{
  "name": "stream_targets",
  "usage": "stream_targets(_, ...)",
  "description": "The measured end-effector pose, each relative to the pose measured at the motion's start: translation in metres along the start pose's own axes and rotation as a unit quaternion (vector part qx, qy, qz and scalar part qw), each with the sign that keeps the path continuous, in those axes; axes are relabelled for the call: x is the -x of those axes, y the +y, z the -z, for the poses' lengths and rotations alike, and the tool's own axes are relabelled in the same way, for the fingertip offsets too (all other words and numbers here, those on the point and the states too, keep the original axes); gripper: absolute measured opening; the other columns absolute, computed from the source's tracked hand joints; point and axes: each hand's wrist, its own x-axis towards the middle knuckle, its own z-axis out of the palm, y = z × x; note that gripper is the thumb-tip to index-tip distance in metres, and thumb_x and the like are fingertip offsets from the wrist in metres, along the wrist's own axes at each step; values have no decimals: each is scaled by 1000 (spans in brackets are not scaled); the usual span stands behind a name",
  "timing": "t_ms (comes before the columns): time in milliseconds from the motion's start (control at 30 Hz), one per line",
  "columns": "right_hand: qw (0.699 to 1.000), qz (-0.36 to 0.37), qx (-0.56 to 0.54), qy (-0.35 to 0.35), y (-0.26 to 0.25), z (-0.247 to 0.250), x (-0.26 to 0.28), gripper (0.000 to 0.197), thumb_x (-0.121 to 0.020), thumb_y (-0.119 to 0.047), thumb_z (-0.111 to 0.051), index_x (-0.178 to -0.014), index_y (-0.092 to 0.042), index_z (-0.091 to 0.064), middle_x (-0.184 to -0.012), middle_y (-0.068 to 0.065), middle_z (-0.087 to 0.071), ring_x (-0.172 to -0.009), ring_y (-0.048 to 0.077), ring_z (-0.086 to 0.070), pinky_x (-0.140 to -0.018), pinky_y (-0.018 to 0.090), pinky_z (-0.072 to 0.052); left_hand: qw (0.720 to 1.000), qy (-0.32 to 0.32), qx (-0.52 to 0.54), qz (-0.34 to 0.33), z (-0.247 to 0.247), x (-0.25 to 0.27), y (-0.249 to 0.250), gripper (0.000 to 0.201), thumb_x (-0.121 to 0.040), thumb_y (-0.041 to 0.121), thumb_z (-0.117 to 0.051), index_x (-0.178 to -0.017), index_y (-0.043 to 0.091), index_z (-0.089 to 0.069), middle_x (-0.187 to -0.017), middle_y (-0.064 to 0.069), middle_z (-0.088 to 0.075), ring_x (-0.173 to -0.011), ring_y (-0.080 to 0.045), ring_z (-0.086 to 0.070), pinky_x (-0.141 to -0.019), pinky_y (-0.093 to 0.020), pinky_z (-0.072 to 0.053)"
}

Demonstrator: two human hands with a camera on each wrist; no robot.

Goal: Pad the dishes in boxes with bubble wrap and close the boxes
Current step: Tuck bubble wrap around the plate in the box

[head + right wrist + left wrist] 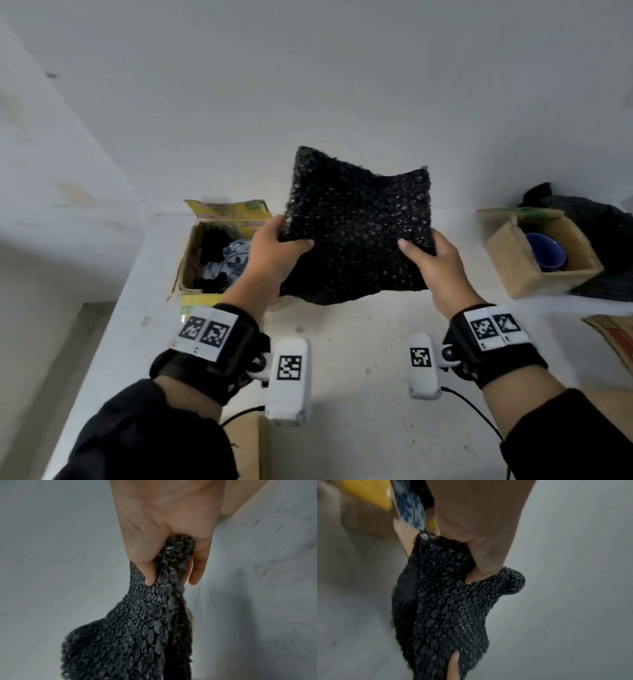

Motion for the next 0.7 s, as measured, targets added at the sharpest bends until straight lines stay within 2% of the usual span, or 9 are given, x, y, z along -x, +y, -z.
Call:
stream_targets(200, 995, 29, 58, -79, -13, -88, 20, 14, -85, -20, -68, -99, -21, -64, -93, -8, -67, -88, 11, -64, -73, 22, -50, 997, 50, -3, 58, 101, -11, -37, 38, -73, -2, -72, -108, 10, -62, -103, -13, -68, -97, -33, -65, -91, -44, -52)
stream_targets(333, 974, 68, 194, -96, 2, -134, 26, 10, -83, -30, -68, -90, -24, -64, -86, -8, -67, -85, 15, -64, -81, 35, -52, 992, 58, -29, 105, 145, -19, -69, 36, -73, 0, -73, -105, 10, -59, -106, -17, -66, -98, -34, -63, -90, -44, -52)
stream_targets(400, 943, 85, 312, -83, 11, -151, 27, 19, -83, -41, -63, -87, -22, -62, -85, -6, -65, -83, 19, -61, -84, 36, -45, 990, 50, -50, 119, 159, -24, -82, 38, -75, 1, -72, -108, 9, -54, -109, -16, -64, -97, -32, -62, -83, -39, -51)
stream_targets(500, 885, 124, 447, -36, 17, -170, 30, 31, -84, -47, -56, -83, -16, -60, -79, -2, -59, -78, 21, -55, -77, 33, -31, 988, 41, -66, 133, 169, -33, -94, 54, -77, 3, -72, -123, 10, -45, -114, -15, -59, -99, -31, -60, -82, -38, -50)
stream_targets(600, 844, 137, 519, 2, 18, -186, 31, 33, -85, -44, -54, -70, -15, -47, -68, -1, -52, -72, 24, -52, -72, 34, -29, 988, 46, -93, 113, 171, -43, -95, 72, -76, 5, -74, -135, 18, -34, -111, -13, -58, -96, -29, -59, -83, -39, -50)
stream_targets(633, 833, 143, 535, 12, 17, -191, 30, 31, -85, -43, -54, -71, -16, -45, -67, -1, -51, -70, 25, -52, -72, 34, -29, 986, 52, -126, 95, 170, -47, -95, 75, -77, 7, -74, -137, 20, -30, -106, -11, -57, -91, -27, -57, -81, -38, -49)
stream_targets(700, 820, 158, 549, 30, 13, -199, 28, 23, -85, -40, -56, -89, -18, -54, -78, 1, -59, -74, 25, -57, -73, 35, -28, 977, 67, -195, 48, 168, -52, -92, 77, -78, 11, -72, -139, 21, -25, -90, -3, -55, -80, -23, -55, -73, -36, -46)
